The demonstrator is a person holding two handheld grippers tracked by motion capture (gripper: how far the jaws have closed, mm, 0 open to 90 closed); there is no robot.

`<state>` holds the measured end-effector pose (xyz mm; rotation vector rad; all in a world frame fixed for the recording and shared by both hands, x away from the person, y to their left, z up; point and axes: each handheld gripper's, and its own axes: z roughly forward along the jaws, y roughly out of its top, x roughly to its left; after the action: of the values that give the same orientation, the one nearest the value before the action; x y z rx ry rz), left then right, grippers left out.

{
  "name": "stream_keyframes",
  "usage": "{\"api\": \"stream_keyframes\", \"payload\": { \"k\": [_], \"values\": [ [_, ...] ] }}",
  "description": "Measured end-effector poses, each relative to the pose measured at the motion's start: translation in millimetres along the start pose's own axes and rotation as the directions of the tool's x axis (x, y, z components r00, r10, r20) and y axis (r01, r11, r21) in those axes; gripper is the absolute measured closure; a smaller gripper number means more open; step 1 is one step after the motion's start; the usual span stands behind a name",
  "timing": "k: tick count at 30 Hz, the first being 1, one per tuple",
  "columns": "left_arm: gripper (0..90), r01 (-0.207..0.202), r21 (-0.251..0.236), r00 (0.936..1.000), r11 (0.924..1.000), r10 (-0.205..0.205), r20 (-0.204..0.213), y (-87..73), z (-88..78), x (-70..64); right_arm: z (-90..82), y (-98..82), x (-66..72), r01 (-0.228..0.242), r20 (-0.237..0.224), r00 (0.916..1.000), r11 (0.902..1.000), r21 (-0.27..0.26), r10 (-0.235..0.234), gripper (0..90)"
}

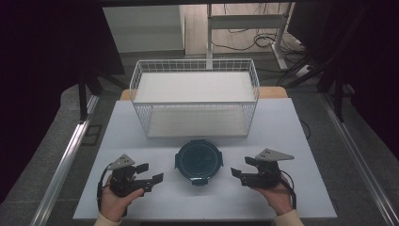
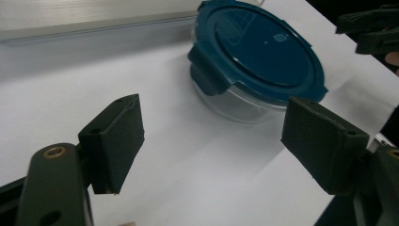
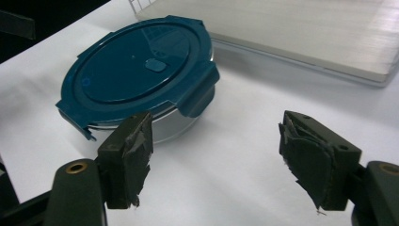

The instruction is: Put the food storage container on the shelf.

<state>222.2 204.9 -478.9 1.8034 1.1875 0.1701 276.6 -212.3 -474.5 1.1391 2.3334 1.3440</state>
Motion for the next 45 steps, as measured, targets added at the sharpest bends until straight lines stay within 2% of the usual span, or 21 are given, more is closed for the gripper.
{"api": "stream_keyframes", "payload": {
  "k": [7, 13, 22, 27, 28, 31, 33, 36, 38, 39, 40, 43, 44, 45],
  "values": [
    [20.6, 0.005, 0.001, 1.0, 1.0, -0.005, 0.007, 5.5, 1.4, -4.3, 1.8, 6.2, 6.9, -0.004, -0.029, 0.9996, 1.0, -0.003, 0.004, 24.4],
    [20.2, 0.003, 0.004, 0.9999, 1.0, -0.003, 0.016, 17.8, 3.2, -6.4, 5.6, 23.4, 12.1, -0.011, -0.057, 0.9983, 0.9999, -0.008, 0.01, 22.1],
    [19.6, 0.016, 0.035, 0.9983, 0.9992, -0.018, 0.056, 38.7, 23.8, -9.5, 22.6, 45.1, 19.2, -0.032, -0.099, 0.9946, 0.9994, -0.012, 0.031, 20.1],
    [18.8, 0.044, 0.044, 0.9957, 0.9981, -0.048, 0.08, 40.9, 31.8, -6.2, 32.3, 49.1, 20.6, -0.066, -0.122, 0.9903, 0.9978, 0.0, 0.066, 18.4],
    [17.2, 0.063, 0.063, 0.9938, 0.996, -0.068, 0.088, 41.9, 36.2, -2.6, 39.8, 48.4, 19.6, -0.097, -0.135, 0.986, 0.9952, 0.015, 0.098, 16.6],
    [15.5, 0.08, 0.075, 0.9918, 0.994, -0.087, 0.094, 42.4, 40.6, 0.8, 49.5, 46.6, 17.5, -0.127, -0.13, 0.9827, 0.991, 0.04, 0.132, 12.8],
    [14.9, 0.102, 0.086, 0.9883, 0.9911, -0.11, 0.105, 42.9, 46.9, 4.0, 54.7, 45.5, 15.2, -0.157, -0.141, 0.9765, 0.9862, 0.053, 0.163, 11.7],
    [13.4, 0.149, 0.111, 0.9755, 0.9826, -0.164, 0.146, 39.9, 55.0, 9.8, 59.5, 43.0, 11.2, -0.21, -0.162, 0.9621, 0.9751, 0.07, 0.219, 10.5],
    [13.2, 0.165, 0.127, 0.9713, 0.978, -0.184, 0.151, 36.3, 60.5, 12.7, 62.3, 40.7, 8.5, -0.232, -0.169, 0.9549, 0.9688, 0.086, 0.244, 9.9],
    [13.2, 0.165, 0.127, 0.9713, 0.978, -0.184, 0.151, 36.3, 60.5, 12.7, 62.3, 40.7, 8.5, -0.232, -0.169, 0.9549, 0.9688, 0.086, 0.244, 9.9],
    [12.6, 0.17, 0.148, 0.969, 0.9742, -0.193, 0.155, 34.8, 65.4, 15.0, 66.3, 37.8, 6.2, -0.248, -0.169, 0.9499, 0.963, 0.106, 0.263, 9.5],
    [13.8, 0.183, 0.14, 0.9655, 0.9731, -0.205, 0.161, 33.9, 68.7, 15.6, 69.9, 35.7, 5.2, -0.26, -0.17, 0.9454, 0.958, 0.12, 0.278, 9.4],
    [13.8, 0.227, 0.144, 0.9448, 0.9631, -0.254, 0.207, 32.2, 74.1, 19.1, 75.2, 33.5, 5.5, -0.27, -0.172, 0.9404, 0.952, 0.143, 0.293, 9.1],
    [13.8, 0.246, 0.149, 0.9368, 0.9577, -0.274, 0.217, 31.3, 76.7, 21.1, 76.9, 32.9, 6.3, -0.274, -0.17, 0.9395, 0.9501, 0.15, 0.297, 8.3]
  ]
}}
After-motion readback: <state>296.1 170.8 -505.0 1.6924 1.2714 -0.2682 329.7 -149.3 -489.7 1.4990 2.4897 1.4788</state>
